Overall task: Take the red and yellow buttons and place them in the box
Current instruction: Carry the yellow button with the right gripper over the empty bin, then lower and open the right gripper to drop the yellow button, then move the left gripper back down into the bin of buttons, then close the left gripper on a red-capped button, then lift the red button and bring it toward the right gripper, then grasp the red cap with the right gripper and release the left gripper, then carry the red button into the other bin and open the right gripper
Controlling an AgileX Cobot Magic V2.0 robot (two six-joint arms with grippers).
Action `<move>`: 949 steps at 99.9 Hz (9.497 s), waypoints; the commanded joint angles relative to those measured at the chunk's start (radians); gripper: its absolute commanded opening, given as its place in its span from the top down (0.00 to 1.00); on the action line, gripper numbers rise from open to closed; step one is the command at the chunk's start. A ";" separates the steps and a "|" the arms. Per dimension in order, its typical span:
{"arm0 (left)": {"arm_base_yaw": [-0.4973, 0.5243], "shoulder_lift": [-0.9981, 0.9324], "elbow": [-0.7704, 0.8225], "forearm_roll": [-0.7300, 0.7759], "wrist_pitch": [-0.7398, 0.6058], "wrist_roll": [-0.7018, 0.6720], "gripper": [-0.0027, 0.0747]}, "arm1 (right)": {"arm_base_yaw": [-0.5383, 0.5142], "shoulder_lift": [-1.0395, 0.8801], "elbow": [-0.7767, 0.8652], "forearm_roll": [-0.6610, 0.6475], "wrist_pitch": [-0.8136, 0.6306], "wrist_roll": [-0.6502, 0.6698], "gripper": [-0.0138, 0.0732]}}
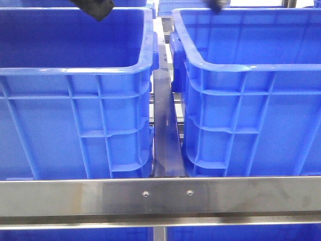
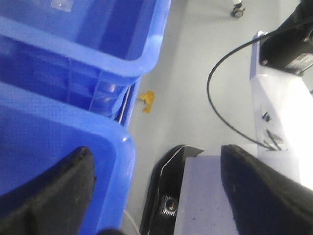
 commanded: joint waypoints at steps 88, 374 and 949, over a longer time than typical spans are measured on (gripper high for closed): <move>-0.004 -0.036 -0.099 0.012 -0.018 -0.062 0.30 | -0.063 0.450 -0.242 0.001 -0.418 -0.314 0.77; 0.157 -0.116 -0.099 0.433 -0.276 -0.712 0.30 | -0.103 -0.693 0.625 0.067 -0.105 -0.382 0.92; -0.026 0.139 -0.324 -0.214 0.043 -0.315 0.27 | -0.192 0.472 -0.228 0.464 -0.183 -0.451 0.71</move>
